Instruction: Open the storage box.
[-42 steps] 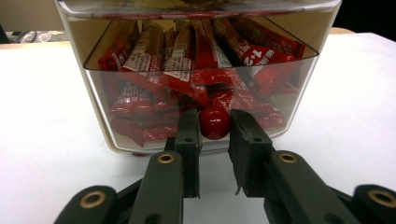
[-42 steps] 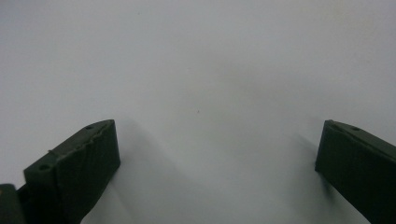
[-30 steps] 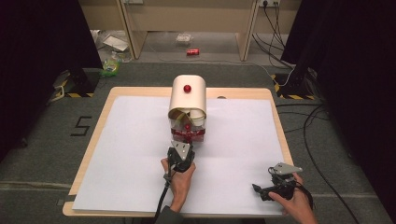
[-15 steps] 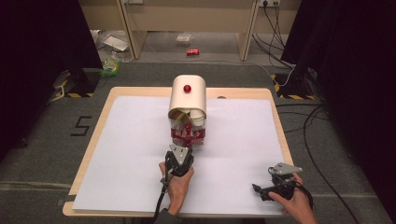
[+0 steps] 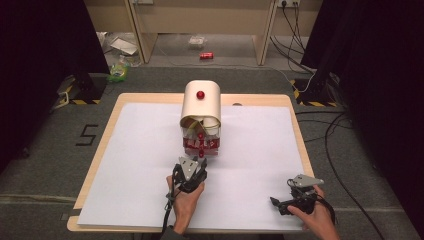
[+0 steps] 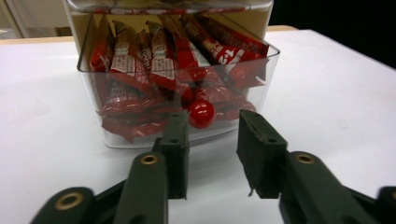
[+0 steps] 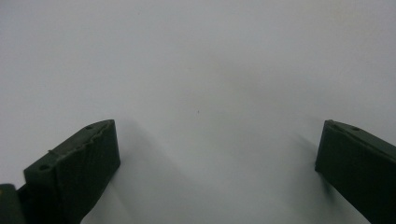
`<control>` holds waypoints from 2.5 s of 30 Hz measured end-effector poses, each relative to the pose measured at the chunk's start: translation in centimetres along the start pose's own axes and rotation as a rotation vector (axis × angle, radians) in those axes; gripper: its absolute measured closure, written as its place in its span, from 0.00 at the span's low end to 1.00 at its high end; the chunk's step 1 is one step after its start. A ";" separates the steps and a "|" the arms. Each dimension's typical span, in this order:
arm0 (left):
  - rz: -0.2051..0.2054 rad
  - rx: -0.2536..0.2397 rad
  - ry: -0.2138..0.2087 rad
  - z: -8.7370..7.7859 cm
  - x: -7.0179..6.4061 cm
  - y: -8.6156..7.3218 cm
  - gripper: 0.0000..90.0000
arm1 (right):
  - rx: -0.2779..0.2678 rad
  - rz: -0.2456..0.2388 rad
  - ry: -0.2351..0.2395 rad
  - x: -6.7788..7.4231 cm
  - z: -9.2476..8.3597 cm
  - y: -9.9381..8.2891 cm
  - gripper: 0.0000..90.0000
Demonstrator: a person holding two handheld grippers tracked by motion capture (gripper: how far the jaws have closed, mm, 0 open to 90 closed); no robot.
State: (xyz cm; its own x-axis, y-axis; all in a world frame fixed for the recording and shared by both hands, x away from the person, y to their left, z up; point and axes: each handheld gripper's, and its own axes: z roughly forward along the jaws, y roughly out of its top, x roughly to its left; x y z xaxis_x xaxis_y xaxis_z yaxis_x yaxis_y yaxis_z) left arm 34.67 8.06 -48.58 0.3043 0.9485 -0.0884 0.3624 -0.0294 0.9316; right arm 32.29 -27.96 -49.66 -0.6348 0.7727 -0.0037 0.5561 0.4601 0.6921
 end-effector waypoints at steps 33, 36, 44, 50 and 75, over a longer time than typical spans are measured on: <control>0.142 0.003 -0.261 -1.5 1.6 4.0 0.24 | 0.001 0.000 0.000 0.0 0.0 0.0 0.00; 0.183 -0.006 -0.270 -1.4 1.8 4.4 0.23 | 0.001 0.001 0.000 0.0 0.0 0.0 0.00; 0.221 0.014 -0.302 -0.6 2.3 4.7 0.21 | 0.001 0.001 0.001 0.0 0.0 0.0 0.00; 0.251 0.015 -0.301 0.2 2.6 4.5 0.21 | 0.001 0.000 0.001 0.0 0.0 0.0 0.00; 0.251 0.043 -0.270 0.9 2.7 3.9 0.22 | 0.000 -0.001 0.001 0.0 0.0 0.0 0.00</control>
State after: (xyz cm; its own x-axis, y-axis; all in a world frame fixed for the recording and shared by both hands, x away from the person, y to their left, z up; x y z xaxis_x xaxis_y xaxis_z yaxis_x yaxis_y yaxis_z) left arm 37.71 10.25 -45.53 0.6078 0.7928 0.0456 0.2822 -0.2693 0.9208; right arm 32.30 -27.97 -49.66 -0.6360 0.7716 -0.0037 0.5554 0.4612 0.6920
